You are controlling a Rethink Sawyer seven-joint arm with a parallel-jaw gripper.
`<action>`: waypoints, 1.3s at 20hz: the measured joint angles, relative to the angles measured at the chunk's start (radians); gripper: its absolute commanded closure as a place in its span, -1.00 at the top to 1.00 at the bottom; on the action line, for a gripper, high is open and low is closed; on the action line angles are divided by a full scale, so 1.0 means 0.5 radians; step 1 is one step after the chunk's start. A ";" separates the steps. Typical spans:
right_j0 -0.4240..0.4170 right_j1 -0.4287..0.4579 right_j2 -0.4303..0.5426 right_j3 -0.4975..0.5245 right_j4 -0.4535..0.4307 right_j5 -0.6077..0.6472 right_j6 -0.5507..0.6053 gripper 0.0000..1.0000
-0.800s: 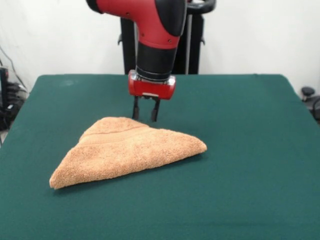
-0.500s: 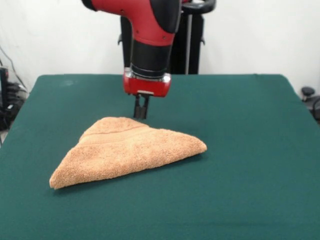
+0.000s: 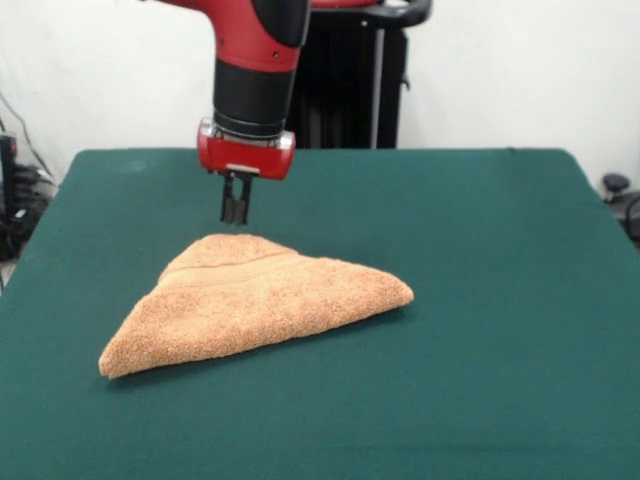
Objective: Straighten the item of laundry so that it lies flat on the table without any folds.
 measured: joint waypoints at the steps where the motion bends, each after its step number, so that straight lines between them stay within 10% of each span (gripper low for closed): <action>1: 0.000 0.000 0.000 0.000 -0.002 0.000 0.000 -1.00; 26: 0.018 0.223 0.006 -0.032 -0.044 -0.083 0.000 -1.00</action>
